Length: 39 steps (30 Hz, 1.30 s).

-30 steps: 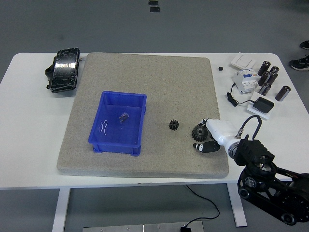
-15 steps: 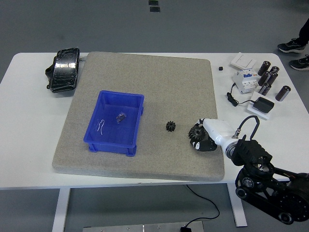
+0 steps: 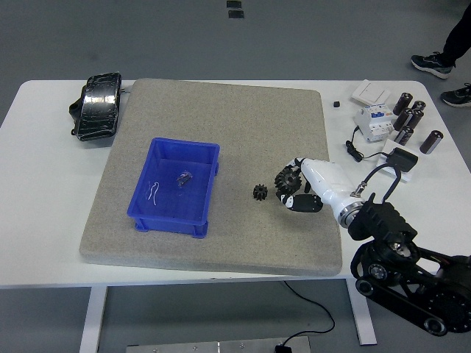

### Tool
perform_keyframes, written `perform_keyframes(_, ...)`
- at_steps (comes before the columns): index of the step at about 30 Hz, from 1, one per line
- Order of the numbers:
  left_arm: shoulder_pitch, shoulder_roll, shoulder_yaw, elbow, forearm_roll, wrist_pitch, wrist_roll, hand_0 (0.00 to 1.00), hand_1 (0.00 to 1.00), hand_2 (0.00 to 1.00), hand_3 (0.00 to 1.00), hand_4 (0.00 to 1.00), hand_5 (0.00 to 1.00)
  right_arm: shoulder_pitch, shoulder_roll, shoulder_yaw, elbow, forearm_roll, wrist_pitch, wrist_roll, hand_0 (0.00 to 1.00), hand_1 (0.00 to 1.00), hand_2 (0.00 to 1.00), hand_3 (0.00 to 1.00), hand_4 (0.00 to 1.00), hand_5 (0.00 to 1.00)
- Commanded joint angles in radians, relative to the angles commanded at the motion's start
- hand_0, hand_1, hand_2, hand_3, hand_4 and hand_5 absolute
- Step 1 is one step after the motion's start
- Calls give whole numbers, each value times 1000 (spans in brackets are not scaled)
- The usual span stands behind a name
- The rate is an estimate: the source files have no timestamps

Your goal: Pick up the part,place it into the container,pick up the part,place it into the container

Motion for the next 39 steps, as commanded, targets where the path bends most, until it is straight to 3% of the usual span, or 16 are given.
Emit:
perform_keyframes(1, 0, 0, -1, 0, 1, 0, 0, 670, 647, 624, 592, 735, 527, 13, 6, -5, 10, 2, -11, 2, 230, 397, 449, 643, 576, 120)
perform_keyframes(6, 1, 0, -3, 0, 6, -2, 2, 670, 647, 624, 592, 735, 527, 96, 49, -56, 36, 19, -55, 14, 230, 397, 449, 643, 576, 120)
perform_keyframes(7, 1, 0, -4, 0, 7, -3, 4, 670, 646, 623, 590, 734, 528, 117, 58, -74, 37, 25, -61, 15, 276, 439, 498, 652, 563, 132)
perform_keyframes(12, 1, 2, -8, -1, 16, -4, 8, 670, 646, 623, 590, 734, 528, 210, 94, -162, 34, 55, -73, 21, 276, 439, 498, 652, 563, 132)
perform_keyframes(13, 1, 2, -9, -1, 17, -5, 9, 670, 646, 623, 588, 734, 528, 224, 100, -176, 33, 62, -74, 23, 390, 544, 605, 675, 476, 237)
perform_keyframes(18, 1, 5, -14, -1, 26, -7, 13, 670, 646, 623, 588, 734, 528, 280, 139, -231, 23, 140, -83, 55, 390, 544, 605, 675, 476, 237)
perform_keyframes(19, 1, 6, -15, -2, 27, -7, 13, 670, 646, 623, 589, 734, 529, 289, 146, -242, 21, 164, -83, 66, 621, 693, 721, 700, 522, 302)
perform_keyframes(24, 0, 7, -17, -1, 34, -10, 16, 670, 646, 623, 589, 734, 529, 313, 170, -280, 0, 254, -66, 113, 621, 693, 721, 700, 522, 302)
perform_keyframes(25, 0, 8, -18, -1, 35, -10, 17, 670, 647, 622, 589, 735, 528, 319, 176, -289, -7, 275, -60, 123, 811, 856, 878, 885, 612, 343)
perform_keyframes(30, -1, 9, -19, -2, 41, -11, 19, 670, 647, 622, 589, 735, 528, 344, 197, -324, -34, 338, -38, 147, 811, 856, 878, 885, 612, 343)
perform_keyframes(31, -1, 10, -20, -2, 42, -11, 20, 670, 647, 622, 588, 735, 529, 349, 201, -330, -38, 343, -37, 148, 890, 911, 936, 945, 623, 353)
perform_keyframes(39, -2, 11, -23, -2, 48, -13, 23, 670, 646, 622, 587, 735, 529, 361, 218, -342, -62, 343, -41, 139, 905, 920, 940, 951, 626, 354)
